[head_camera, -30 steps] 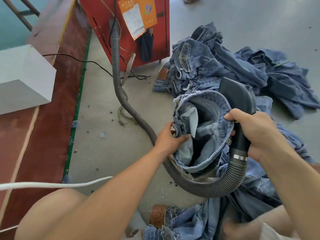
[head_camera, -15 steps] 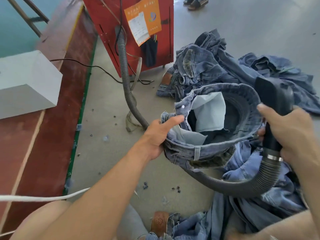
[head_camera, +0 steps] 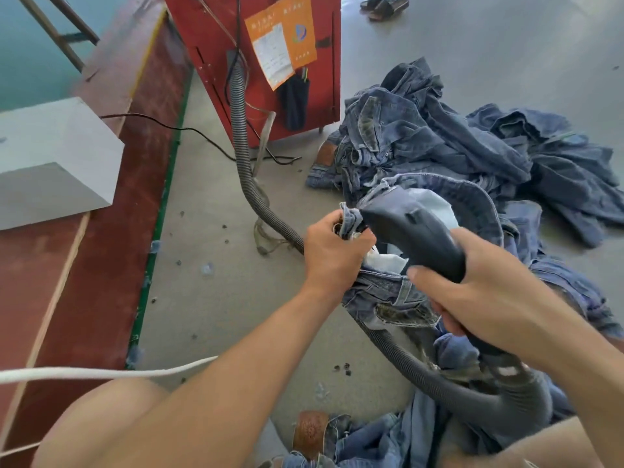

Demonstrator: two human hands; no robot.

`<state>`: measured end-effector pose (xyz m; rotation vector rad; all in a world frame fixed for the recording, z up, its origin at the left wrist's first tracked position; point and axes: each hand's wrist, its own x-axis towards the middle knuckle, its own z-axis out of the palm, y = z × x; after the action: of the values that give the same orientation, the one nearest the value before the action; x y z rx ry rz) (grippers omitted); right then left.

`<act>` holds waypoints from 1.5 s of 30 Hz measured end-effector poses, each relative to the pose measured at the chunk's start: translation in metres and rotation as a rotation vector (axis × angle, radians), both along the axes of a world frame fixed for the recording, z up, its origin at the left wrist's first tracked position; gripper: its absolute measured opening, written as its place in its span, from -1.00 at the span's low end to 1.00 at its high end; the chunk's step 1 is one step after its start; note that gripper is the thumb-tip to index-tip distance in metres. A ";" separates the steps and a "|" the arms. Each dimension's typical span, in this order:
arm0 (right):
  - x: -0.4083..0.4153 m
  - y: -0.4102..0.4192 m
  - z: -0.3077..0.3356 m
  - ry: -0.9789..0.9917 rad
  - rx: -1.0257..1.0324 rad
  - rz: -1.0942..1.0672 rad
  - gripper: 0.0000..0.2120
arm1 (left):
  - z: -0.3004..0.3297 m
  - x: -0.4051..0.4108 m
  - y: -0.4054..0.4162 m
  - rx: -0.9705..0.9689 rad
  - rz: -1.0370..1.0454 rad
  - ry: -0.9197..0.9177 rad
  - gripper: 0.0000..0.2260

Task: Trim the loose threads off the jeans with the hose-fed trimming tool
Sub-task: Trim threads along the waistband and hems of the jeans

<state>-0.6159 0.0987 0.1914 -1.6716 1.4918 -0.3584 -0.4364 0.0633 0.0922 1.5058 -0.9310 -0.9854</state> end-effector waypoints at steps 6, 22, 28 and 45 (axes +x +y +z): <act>-0.010 -0.024 -0.014 -0.212 0.045 -0.279 -0.82 | -0.013 -0.001 0.001 -0.035 0.053 -0.116 -0.90; -0.022 -0.017 -0.008 -0.280 0.278 -0.120 -0.78 | -0.015 0.000 0.009 -0.100 0.046 -0.182 -0.91; -0.010 -0.028 -0.016 -0.316 0.213 -0.257 -0.83 | -0.016 -0.001 0.013 -0.133 0.039 -0.218 -0.80; -0.028 -0.029 -0.006 -0.380 0.225 -0.107 -0.82 | -0.009 0.024 0.009 0.158 -0.392 0.394 -0.61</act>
<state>-0.6439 0.0697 0.1858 -1.2680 1.2856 -0.5145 -0.4129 0.0724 0.0828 1.2098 -0.8893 -1.6060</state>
